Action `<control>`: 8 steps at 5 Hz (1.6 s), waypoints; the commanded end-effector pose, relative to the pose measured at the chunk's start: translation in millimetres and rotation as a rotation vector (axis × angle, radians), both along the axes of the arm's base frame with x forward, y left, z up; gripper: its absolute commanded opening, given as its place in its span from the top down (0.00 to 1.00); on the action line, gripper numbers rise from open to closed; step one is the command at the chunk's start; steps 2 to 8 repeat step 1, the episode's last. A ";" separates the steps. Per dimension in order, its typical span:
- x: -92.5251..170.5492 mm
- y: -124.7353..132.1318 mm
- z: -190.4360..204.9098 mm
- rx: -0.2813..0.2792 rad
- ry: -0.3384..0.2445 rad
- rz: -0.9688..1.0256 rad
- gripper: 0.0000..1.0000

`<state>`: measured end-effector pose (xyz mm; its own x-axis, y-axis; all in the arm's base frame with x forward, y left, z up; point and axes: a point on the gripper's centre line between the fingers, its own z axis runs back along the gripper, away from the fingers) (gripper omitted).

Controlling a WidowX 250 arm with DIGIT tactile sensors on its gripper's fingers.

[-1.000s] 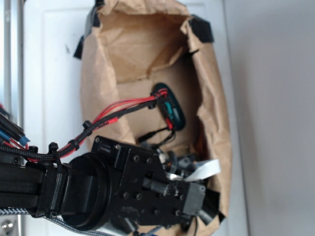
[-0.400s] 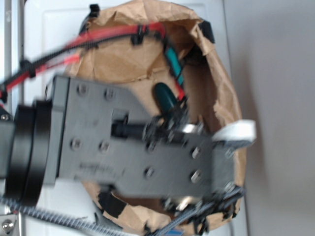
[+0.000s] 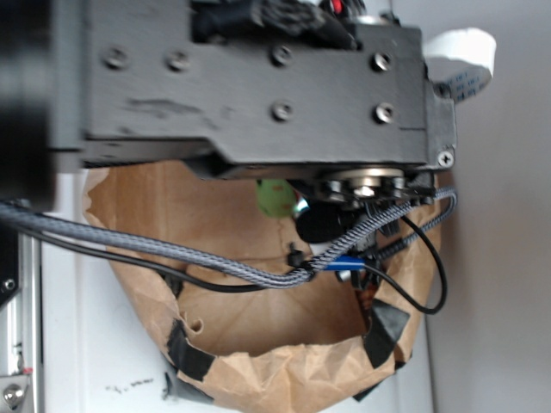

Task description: Grab the green animal.

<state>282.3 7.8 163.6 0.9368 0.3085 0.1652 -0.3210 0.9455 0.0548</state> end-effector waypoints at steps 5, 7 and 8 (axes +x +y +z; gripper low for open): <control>-22.2 6.9 16.2 0.084 -0.197 -0.195 1.00; -22.2 6.9 16.2 0.084 -0.197 -0.195 1.00; -22.2 6.9 16.2 0.084 -0.197 -0.195 1.00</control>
